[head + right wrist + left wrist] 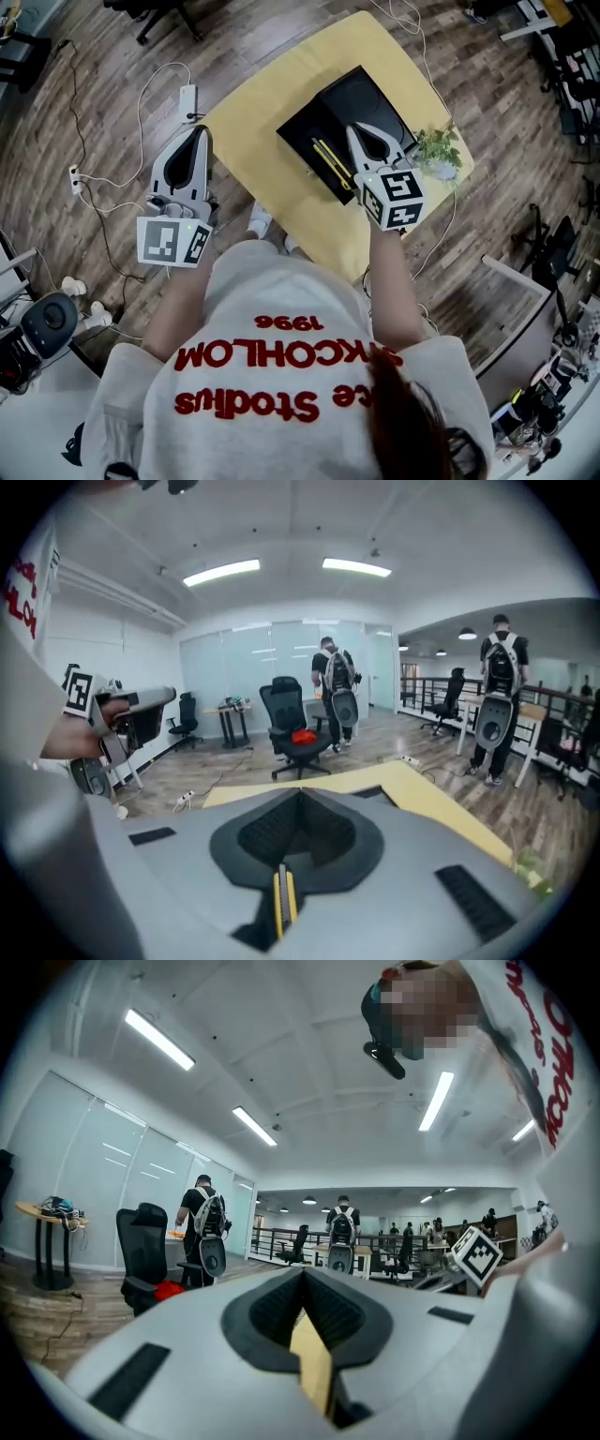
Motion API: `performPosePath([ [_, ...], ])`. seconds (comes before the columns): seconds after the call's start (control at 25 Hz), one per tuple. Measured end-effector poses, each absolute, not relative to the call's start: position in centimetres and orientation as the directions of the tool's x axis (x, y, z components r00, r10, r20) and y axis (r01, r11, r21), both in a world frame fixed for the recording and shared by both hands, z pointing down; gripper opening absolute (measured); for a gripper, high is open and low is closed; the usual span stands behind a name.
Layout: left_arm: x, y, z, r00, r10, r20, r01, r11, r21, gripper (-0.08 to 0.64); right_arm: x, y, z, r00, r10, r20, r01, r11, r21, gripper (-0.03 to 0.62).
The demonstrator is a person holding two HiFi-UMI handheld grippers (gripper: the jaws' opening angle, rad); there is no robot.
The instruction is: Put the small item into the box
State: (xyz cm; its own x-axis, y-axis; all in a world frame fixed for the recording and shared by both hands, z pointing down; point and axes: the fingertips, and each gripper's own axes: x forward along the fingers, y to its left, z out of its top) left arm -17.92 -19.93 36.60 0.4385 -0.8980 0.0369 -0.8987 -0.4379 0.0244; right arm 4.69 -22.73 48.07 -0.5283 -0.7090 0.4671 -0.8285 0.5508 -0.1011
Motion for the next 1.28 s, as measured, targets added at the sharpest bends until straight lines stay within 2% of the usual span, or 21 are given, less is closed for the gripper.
performPosePath([
  [0.2,-17.1,-20.2,35.0,0.459,-0.889,-0.001,-0.889,-0.459,0.001,0.006,6.7,-21.5,42.2,-0.504,-0.812,0.294,-0.858,0.509,-0.064,0.005],
  [0.48,-16.4,-19.7,33.5,0.483,-0.875,-0.038,-0.876,-0.483,-0.018,0.006,8.1,-19.1,36.3,-0.458,-0.884,0.095,-0.889,0.457,-0.037,0.005],
  [0.8,-14.9,-20.3,33.2,0.531,-0.846,-0.048,-0.847,-0.531,-0.019,0.006,9.7,-17.3,35.0,-0.386,-0.921,0.051,-0.921,0.383,-0.066,0.005],
  [1.28,-7.9,-20.5,33.3,0.675,-0.737,-0.047,-0.738,-0.675,-0.006,0.006,16.1,-12.5,33.4,-0.179,-0.983,0.030,-0.983,0.178,-0.040,0.005],
])
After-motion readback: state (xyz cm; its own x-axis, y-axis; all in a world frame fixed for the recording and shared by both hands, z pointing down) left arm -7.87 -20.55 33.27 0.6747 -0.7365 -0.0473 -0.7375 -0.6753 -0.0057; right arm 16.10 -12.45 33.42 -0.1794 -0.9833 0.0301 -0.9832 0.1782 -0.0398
